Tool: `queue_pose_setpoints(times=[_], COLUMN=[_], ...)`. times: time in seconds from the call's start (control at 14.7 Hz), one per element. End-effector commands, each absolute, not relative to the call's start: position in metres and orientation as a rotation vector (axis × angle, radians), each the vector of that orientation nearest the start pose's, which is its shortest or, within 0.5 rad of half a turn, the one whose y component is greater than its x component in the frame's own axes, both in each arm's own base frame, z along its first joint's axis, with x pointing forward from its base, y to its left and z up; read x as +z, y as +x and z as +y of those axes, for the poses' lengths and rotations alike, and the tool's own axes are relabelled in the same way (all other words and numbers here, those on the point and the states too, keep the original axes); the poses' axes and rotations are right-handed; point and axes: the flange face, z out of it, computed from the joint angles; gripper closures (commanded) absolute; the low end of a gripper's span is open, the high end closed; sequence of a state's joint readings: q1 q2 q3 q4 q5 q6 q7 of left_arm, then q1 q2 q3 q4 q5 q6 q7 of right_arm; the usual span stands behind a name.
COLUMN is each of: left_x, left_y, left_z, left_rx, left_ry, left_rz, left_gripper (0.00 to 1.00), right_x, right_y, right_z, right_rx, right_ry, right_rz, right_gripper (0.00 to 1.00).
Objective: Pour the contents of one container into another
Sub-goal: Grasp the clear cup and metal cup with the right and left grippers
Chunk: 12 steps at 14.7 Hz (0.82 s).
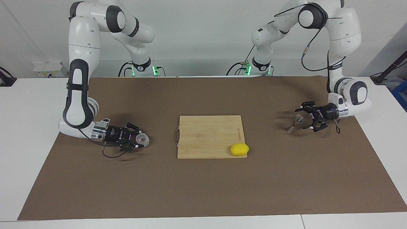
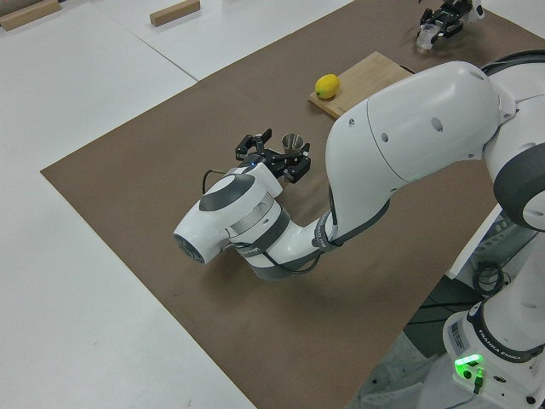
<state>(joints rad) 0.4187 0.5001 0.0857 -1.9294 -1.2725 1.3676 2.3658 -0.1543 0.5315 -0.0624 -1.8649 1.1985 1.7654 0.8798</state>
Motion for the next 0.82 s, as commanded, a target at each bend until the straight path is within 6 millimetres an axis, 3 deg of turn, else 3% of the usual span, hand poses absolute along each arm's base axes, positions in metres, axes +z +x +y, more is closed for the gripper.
queue_pose_setpoints(times=[0.0,0.34,0.61,0.75], left_x=[0.255,0.253,0.253,0.252], left_y=[0.545,0.547,0.546,0.544], left_z=[0.155,0.144,0.144,0.148], left_rx=[1.215,1.240,1.254,1.252], left_ry=[1.380,1.351,1.343,1.346], left_rz=[-1.109,-1.146,-1.167,-1.164], left_gripper=[0.00,0.00,0.00,0.00], right_x=[0.280,0.353,0.385,0.400], right_y=[0.612,0.621,0.621,0.618], right_z=[-0.040,-0.021,-0.005,0.012], right_rx=[0.932,0.819,0.817,0.821], right_ry=[-1.366,-1.345,-1.323,-1.351], right_rz=[1.650,1.703,1.728,1.711], right_gripper=[1.00,1.00,1.00,1.00])
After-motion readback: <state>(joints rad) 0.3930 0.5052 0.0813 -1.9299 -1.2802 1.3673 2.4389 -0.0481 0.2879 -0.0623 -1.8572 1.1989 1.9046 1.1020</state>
